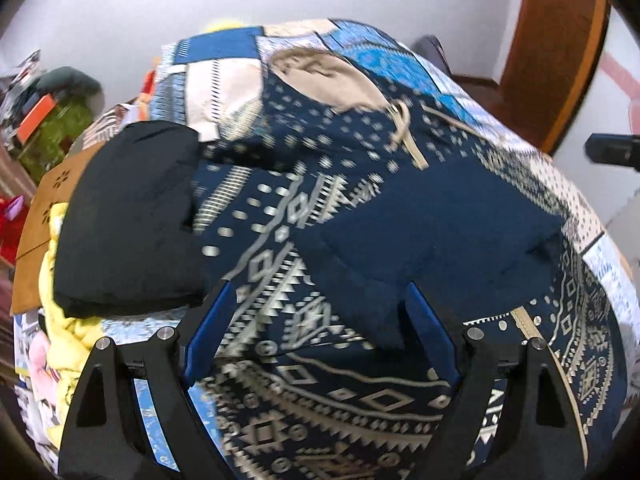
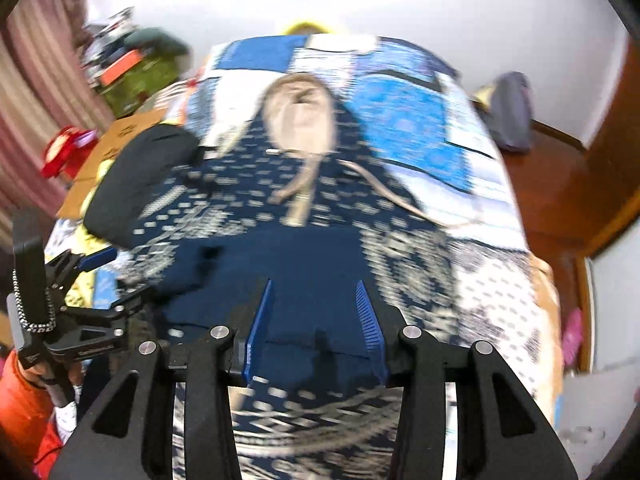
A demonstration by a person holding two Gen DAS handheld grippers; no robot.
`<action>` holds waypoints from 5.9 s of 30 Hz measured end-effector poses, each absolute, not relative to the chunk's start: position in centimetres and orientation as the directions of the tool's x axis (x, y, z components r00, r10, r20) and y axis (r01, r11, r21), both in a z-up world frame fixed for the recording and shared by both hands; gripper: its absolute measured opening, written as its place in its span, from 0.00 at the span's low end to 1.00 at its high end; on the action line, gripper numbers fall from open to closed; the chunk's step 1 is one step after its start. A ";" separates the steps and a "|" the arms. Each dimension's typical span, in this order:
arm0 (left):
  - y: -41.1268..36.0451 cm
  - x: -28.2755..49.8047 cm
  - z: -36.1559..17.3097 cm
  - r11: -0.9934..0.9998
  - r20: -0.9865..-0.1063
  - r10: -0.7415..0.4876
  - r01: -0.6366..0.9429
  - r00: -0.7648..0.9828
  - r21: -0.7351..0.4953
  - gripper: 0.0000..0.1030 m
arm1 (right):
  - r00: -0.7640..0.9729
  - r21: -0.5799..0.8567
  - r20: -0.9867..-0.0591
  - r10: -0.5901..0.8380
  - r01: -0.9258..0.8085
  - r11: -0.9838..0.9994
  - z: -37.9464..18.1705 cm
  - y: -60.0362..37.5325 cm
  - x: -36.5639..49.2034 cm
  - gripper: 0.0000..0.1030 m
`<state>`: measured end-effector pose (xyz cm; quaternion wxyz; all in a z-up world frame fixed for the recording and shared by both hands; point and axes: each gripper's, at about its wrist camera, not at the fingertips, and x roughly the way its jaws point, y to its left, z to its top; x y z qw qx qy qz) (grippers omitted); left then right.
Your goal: Fold large clothes
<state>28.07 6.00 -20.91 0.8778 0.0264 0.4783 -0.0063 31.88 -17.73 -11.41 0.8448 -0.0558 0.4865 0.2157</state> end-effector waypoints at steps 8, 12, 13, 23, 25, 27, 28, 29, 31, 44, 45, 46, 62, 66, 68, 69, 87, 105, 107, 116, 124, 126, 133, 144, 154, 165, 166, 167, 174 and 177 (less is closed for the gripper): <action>4.4 30.3 -24.2 0.995 -0.861 0.004 0.083 0.508 0.053 0.62 | 0.387 0.168 -0.881 0.274 -0.285 0.944 -16.0 -22.6 32.3 0.38; 3.7 30.5 -24.0 0.994 -0.856 -0.011 0.100 0.517 0.048 0.38 | 0.364 0.185 -0.891 0.270 -0.251 0.950 -17.6 -23.2 32.4 0.38; 3.8 30.6 -23.8 0.995 -0.855 -0.021 0.093 0.519 0.031 0.33 | 0.363 0.183 -0.893 0.267 -0.251 0.951 -17.7 -23.1 32.5 0.38; 9.6 29.9 -17.7 0.987 -0.737 -0.093 -0.037 0.669 -0.158 0.12 | 0.467 0.055 -0.864 0.191 -0.289 0.956 -16.8 -21.6 33.3 0.38; 10.6 29.6 -16.8 0.982 -0.718 -0.091 -0.057 0.690 -0.180 0.12 | 0.476 0.021 -0.864 0.162 -0.288 0.957 -17.2 -20.9 33.5 0.38; 11.3 29.4 -16.6 0.980 -0.715 -0.085 -0.071 0.694 -0.185 0.12 | 0.470 0.009 -0.869 0.151 -0.291 0.957 -17.9 -20.3 33.4 0.38; 11.6 29.4 -16.8 0.980 -0.720 -0.084 -0.074 0.688 -0.185 0.12 | 0.460 0.008 -0.875 0.152 -0.299 0.954 -18.3 -20.0 33.4 0.38; 11.9 29.4 -17.6 0.980 -0.738 -0.075 -0.087 0.671 -0.179 0.13 | 0.448 0.013 -0.880 0.158 -0.308 0.951 -18.6 -19.7 33.3 0.38; 12.3 29.6 -19.0 0.980 -0.770 -0.058 -0.110 0.635 -0.164 0.13 | 0.414 0.028 -0.895 0.167 -0.320 0.947 -19.6 -19.2 33.1 0.38; 15.8 26.5 -24.5 0.975 -0.859 0.085 -0.218 0.504 -0.032 0.44 | 0.362 0.036 -0.918 0.163 -0.332 0.942 -20.8 -19.0 32.8 0.38; 15.9 26.4 -24.2 0.975 -0.856 0.091 -0.221 0.509 -0.028 0.44 | 0.365 0.033 -0.917 0.161 -0.335 0.942 -20.7 -19.0 32.8 0.38; 16.0 26.3 -23.8 0.974 -0.852 0.096 -0.225 0.514 -0.026 0.44 | 0.367 0.032 -0.916 0.162 -0.336 0.941 -20.6 -18.9 32.9 0.38; 12.9 32.4 -12.5 0.996 -0.709 0.022 -0.076 0.705 -0.045 0.46 | 0.525 0.061 -0.813 0.252 -0.353 0.934 -12.9 -17.4 37.3 0.38; 11.7 35.6 -11.2 0.999 -0.686 -0.005 -0.032 0.728 -0.042 0.51 | 0.568 0.050 -0.778 0.268 -0.370 0.928 -11.0 -15.8 39.3 0.38; 11.2 37.3 -11.1 0.999 -0.684 -0.019 -0.017 0.729 -0.045 0.52 | 0.566 0.052 -0.774 0.283 -0.389 0.920 -10.5 -15.1 40.3 0.43; 11.0 38.4 -11.2 0.999 -0.687 -0.021 -0.013 0.726 -0.044 0.52 | 0.574 0.052 -0.767 0.288 -0.391 0.919 -10.3 -14.6 40.9 0.47; 11.9 53.9 -22.1 0.976 -0.860 -0.140 -0.079 0.491 -0.204 0.58 | 0.361 0.204 -0.874 0.325 -0.335 0.920 -20.8 -7.8 54.7 0.52; 14.2 56.1 -26.5 0.918 -0.851 -0.240 -0.174 0.468 -0.355 0.12 | 0.398 0.147 -0.869 0.295 -0.361 0.921 -21.9 -7.5 55.4 0.10; 14.1 55.5 -25.5 0.931 -0.851 -0.220 -0.157 0.477 -0.328 0.09 | 0.424 0.152 -0.850 0.313 -0.372 0.916 -20.3 -8.2 54.4 0.09; 12.2 49.8 -17.6 0.966 -0.793 -0.196 -0.026 0.577 -0.258 0.04 | 0.489 0.145 -0.789 0.372 -0.440 0.886 -12.7 -10.5 48.0 0.09; 9.1 42.3 -13.5 0.973 -0.765 -0.226 0.100 0.603 -0.208 0.02 | 0.466 0.161 -0.786 0.407 -0.482 0.861 -11.0 -13.9 41.3 0.09; 8.5 40.2 -13.6 0.971 -0.778 -0.237 0.117 0.582 -0.209 0.02 | 0.449 0.155 -0.799 0.400 -0.490 0.858 -11.4 -14.4 39.8 0.09; 7.3 35.2 -16.0 0.976 -0.810 -0.216 0.139 0.545 -0.167 0.02 | 0.396 0.140 -0.848 0.353 -0.475 0.869 -14.3 -15.8 35.3 0.09; 9.0 31.6 -23.4 0.983 -0.885 -0.175 0.035 0.431 -0.178 0.03 | 0.369 0.090 -0.893 0.257 -0.412 0.907 -19.5 -16.8 33.4 0.10; 8.4 31.7 -22.7 0.991 -0.884 -0.132 0.066 0.449 -0.115 0.39 | 0.384 -0.006 -0.905 0.183 -0.442 0.897 -17.4 -14.7 34.0 0.21; 9.8 36.5 -19.6 0.979 -0.831 -0.196 0.052 0.521 -0.198 0.42 | 0.450 0.030 -0.852 0.269 -0.471 0.882 -15.1 -11.4 37.8 0.39; 9.7 36.9 -19.6 0.979 -0.830 -0.195 0.052 0.523 -0.197 0.42 | 0.452 0.025 -0.851 0.267 -0.473 0.881 -15.1 -11.0 38.3 0.39; 9.7 37.6 -19.7 0.979 -0.830 -0.194 0.053 0.523 -0.196 0.43 | 0.454 0.019 -0.851 0.264 -0.475 0.880 -15.1 -10.7 38.8 0.39; 9.9 42.5 -21.8 0.982 -0.851 -0.183 0.043 0.492 -0.186 0.43 | 0.415 0.031 -0.864 0.284 -0.519 0.854 -16.5 -7.7 42.3 0.39; 9.8 43.8 -22.3 0.978 -0.844 -0.200 0.049 0.498 -0.203 0.42 | 0.416 0.020 -0.866 0.279 -0.527 0.850 -17.3 -6.7 43.3 0.39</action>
